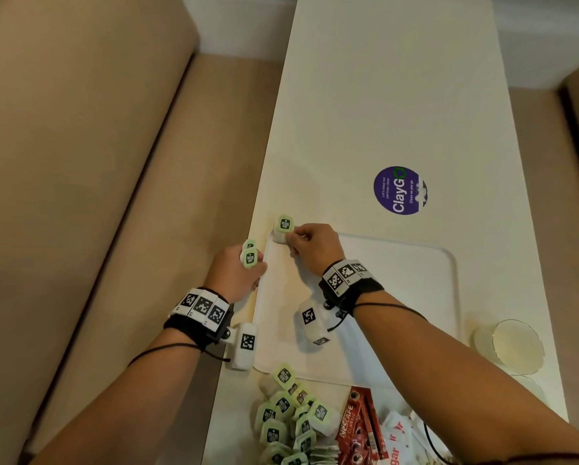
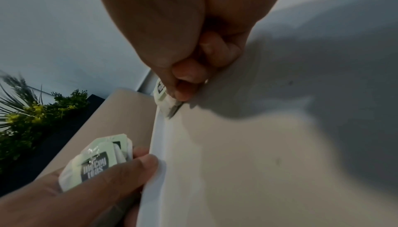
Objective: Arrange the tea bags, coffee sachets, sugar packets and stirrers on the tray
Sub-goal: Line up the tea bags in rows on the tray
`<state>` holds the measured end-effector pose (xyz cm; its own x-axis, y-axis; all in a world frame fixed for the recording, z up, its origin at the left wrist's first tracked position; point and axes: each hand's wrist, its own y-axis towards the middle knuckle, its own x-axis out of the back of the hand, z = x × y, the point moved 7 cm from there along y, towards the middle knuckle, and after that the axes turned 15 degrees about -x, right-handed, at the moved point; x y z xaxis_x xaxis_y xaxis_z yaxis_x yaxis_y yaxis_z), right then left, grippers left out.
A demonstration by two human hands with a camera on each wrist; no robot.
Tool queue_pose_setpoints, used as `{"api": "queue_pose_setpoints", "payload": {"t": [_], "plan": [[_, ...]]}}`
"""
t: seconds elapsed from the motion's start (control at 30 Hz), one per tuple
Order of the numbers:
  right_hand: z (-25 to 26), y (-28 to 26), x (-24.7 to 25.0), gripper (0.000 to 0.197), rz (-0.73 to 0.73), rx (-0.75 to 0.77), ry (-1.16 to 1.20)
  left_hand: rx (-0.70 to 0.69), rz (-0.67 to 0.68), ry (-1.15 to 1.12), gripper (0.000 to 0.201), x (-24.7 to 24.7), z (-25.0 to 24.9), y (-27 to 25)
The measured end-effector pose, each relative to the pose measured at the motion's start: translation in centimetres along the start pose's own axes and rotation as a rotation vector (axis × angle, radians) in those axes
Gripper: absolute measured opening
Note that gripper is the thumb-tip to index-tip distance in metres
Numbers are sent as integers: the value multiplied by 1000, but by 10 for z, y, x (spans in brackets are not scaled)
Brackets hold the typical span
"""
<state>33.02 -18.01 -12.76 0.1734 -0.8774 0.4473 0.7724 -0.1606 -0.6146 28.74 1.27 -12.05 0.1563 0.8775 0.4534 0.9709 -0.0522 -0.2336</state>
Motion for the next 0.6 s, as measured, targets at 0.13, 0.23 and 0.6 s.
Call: {"api": "queue_pose_setpoints", "payload": {"t": [0.13, 0.23, 0.6], "plan": [[2, -1, -3, 13, -62, 5, -25, 16, -18, -17, 6, 0, -1, -4], [4, 0, -5, 12, -91, 2, -36, 21, -17, -40, 5, 1, -3, -4], [2, -5, -6, 19, -176, -20, 30, 45, -17, -144, 19, 4, -14, -2]]}}
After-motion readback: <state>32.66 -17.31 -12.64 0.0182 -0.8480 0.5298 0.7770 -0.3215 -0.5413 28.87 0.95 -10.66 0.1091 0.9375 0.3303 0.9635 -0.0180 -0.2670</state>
